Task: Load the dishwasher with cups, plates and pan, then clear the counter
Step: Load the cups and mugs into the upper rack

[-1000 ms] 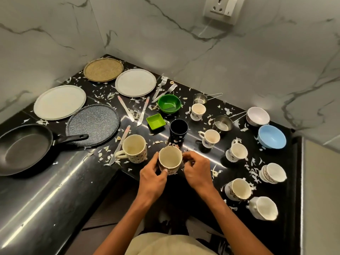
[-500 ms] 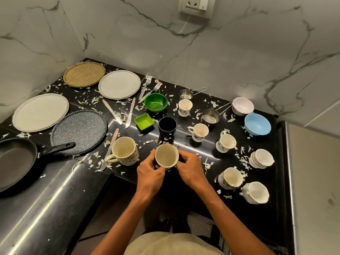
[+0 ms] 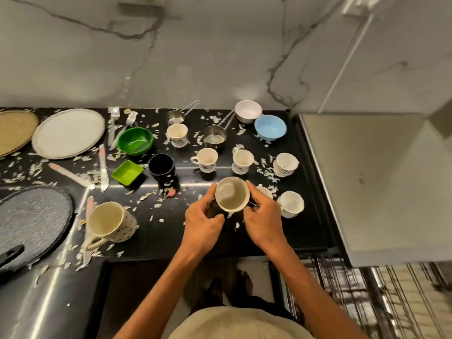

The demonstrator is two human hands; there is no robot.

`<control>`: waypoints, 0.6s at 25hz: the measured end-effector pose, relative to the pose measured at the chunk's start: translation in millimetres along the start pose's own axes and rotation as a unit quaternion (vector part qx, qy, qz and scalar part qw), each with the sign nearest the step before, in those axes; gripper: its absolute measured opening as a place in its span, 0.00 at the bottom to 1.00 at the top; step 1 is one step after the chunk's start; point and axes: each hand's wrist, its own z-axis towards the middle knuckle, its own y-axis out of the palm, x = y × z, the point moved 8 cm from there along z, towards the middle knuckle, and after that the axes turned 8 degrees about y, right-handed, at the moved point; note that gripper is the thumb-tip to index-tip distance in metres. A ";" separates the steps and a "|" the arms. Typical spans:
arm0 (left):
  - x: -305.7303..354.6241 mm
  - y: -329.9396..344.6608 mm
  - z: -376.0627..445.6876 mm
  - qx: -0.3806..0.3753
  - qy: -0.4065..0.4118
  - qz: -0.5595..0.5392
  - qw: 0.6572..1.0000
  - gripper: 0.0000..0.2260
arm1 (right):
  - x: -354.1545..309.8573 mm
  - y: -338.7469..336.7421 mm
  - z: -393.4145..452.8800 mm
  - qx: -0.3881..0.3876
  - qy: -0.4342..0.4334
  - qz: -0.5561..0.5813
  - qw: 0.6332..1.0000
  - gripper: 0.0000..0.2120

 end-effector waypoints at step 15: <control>84.8 202.1 -30.5 -0.262 0.098 -0.071 0.957 0.33 | 76.1 -194.9 -100.0 0.249 0.101 0.164 0.949 0.35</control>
